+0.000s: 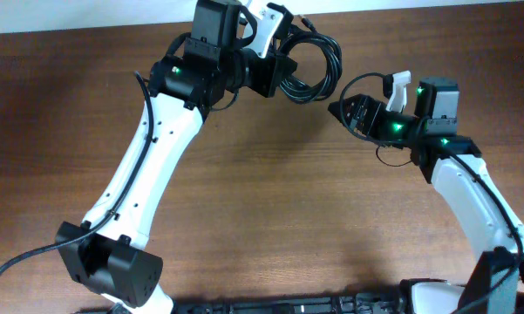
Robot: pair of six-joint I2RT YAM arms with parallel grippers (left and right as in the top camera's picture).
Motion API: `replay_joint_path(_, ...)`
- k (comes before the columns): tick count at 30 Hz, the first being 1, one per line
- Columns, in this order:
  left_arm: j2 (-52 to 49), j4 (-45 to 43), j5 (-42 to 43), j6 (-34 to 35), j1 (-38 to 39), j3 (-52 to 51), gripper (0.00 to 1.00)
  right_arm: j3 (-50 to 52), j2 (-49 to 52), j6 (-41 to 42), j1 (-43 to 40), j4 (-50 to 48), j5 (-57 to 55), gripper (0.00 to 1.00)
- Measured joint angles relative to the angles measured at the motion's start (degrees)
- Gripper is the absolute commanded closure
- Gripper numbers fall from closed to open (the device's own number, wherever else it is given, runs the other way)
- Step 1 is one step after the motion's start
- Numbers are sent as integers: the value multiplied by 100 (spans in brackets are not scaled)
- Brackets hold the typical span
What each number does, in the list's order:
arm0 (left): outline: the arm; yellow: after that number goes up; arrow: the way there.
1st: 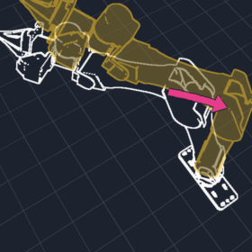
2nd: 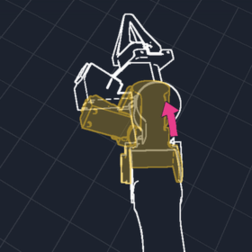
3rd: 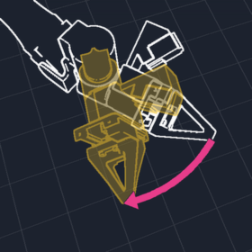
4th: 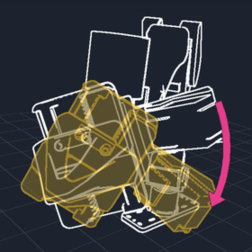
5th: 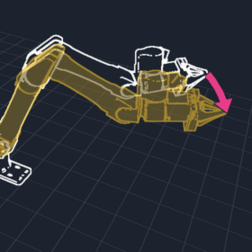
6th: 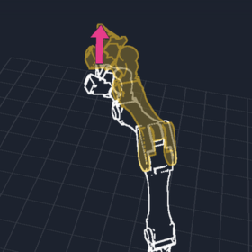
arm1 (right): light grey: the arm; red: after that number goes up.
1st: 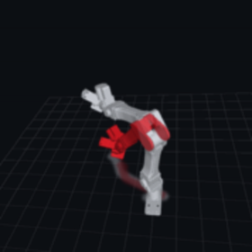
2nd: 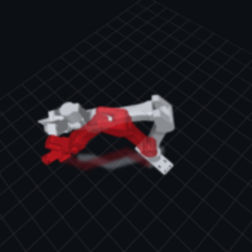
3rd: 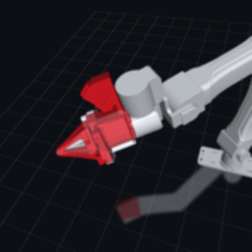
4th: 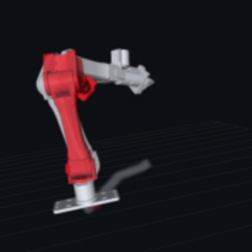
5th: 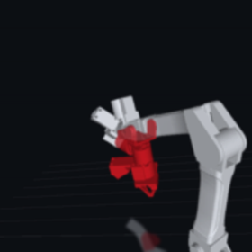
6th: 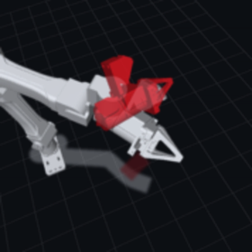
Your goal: Untangle cables
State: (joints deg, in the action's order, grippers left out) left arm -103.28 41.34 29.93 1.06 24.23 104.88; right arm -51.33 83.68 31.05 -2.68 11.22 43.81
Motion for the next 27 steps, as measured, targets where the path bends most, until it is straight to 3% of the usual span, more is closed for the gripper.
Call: replay_joint_path(27,0,-107,0,-155,0,0,100,0,94,0,0,-2,0,1)
